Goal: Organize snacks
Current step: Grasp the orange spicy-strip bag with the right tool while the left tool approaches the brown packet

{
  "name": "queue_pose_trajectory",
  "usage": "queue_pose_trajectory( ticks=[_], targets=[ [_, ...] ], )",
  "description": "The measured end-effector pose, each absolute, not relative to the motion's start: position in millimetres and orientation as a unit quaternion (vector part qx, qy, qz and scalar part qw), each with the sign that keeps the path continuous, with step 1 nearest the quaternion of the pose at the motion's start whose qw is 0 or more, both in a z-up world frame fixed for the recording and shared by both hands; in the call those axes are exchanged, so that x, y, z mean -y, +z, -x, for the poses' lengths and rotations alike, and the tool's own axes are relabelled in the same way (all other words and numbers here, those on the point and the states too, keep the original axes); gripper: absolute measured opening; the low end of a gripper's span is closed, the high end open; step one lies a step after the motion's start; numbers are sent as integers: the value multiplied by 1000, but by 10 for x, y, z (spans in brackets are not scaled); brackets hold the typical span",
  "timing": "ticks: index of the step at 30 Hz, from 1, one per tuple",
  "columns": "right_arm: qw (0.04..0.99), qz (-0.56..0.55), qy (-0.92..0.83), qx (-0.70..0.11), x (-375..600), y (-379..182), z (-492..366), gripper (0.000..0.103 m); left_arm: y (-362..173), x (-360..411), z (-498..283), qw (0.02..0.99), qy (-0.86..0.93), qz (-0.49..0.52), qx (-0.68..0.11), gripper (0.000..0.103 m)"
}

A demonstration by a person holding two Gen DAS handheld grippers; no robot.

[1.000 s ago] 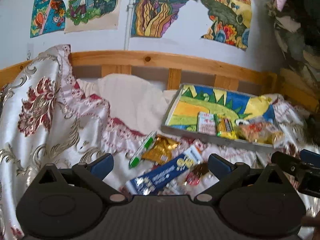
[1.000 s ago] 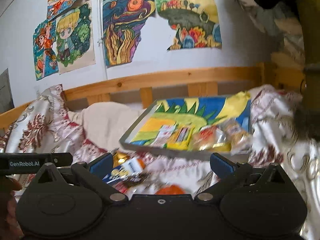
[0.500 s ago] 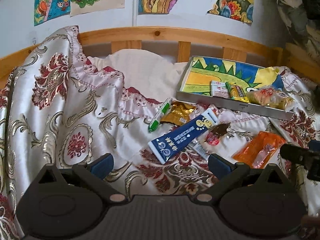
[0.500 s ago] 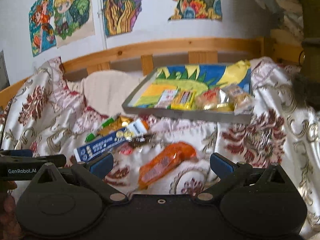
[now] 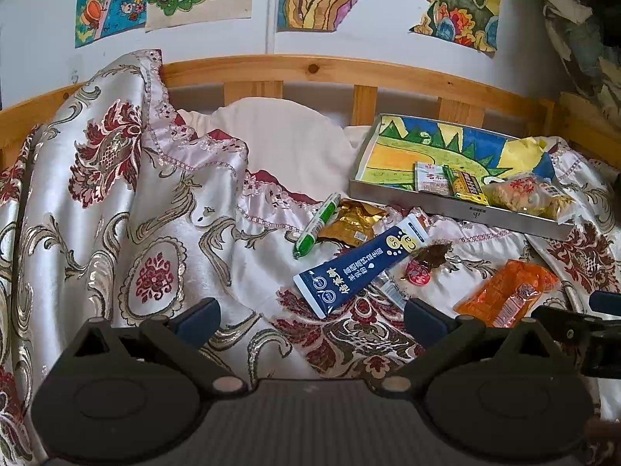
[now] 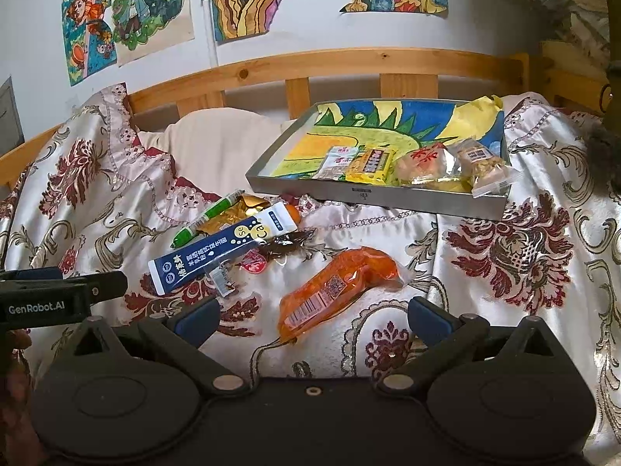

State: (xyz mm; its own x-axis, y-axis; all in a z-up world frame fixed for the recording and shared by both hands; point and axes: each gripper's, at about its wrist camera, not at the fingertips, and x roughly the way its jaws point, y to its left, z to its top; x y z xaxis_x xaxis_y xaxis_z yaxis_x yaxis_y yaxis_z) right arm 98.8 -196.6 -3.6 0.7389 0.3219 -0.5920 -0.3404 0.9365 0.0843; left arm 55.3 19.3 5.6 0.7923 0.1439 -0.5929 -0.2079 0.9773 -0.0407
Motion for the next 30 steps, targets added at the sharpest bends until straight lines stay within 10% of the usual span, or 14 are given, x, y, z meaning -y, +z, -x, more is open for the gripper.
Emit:
queue_pose_trajectory(
  ticks=[30],
  targets=[
    [889,10,217,-402,1964,-190,-1483,102,-132,-213,-1021,927,51,49,-368,102]
  ],
)
